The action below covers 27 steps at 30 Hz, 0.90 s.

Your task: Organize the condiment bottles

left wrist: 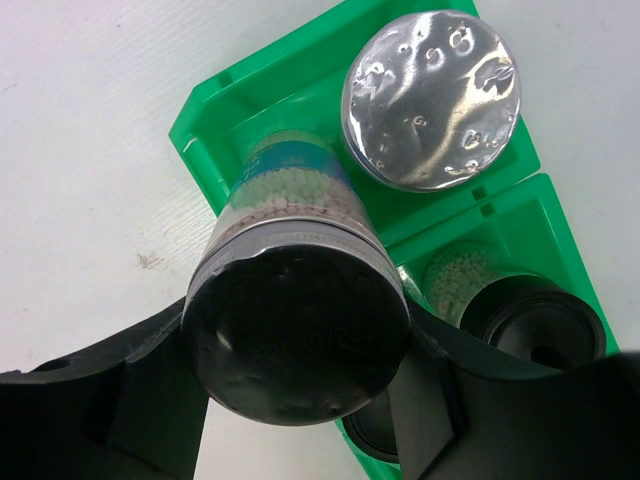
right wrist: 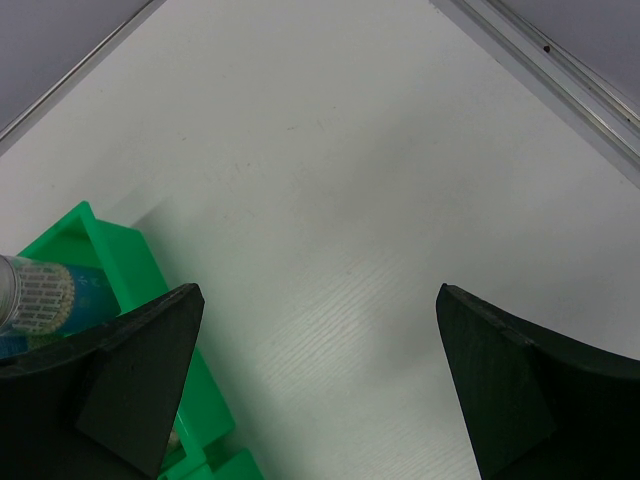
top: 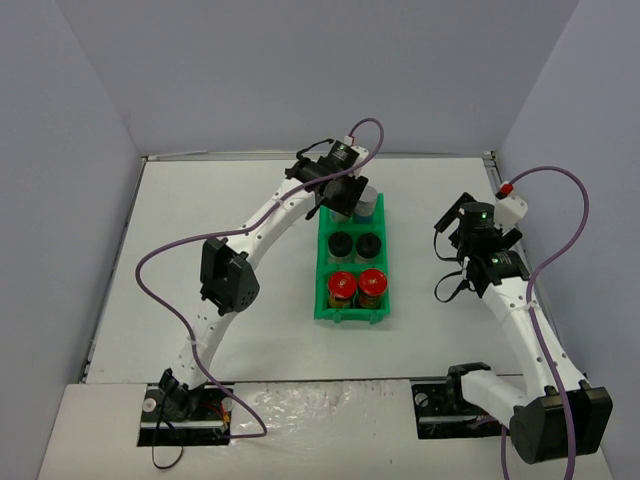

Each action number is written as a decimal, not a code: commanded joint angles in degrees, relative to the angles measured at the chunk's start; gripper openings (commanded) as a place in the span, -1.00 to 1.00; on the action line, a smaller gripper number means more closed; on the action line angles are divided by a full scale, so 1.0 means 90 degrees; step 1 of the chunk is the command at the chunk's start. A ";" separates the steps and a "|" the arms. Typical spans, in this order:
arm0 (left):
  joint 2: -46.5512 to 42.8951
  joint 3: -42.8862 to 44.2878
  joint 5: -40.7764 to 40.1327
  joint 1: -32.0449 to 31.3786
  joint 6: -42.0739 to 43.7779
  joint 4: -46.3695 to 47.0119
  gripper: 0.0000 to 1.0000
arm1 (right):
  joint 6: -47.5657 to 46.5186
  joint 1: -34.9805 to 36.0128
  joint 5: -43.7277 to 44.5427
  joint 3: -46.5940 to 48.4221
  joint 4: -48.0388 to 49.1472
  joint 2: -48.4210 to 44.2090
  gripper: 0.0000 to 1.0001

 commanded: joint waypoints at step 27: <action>-0.0129 -0.0327 0.0251 0.0066 0.0083 0.0801 -0.49 | -0.0062 -0.0090 0.0208 -0.0032 0.0252 -0.0054 1.00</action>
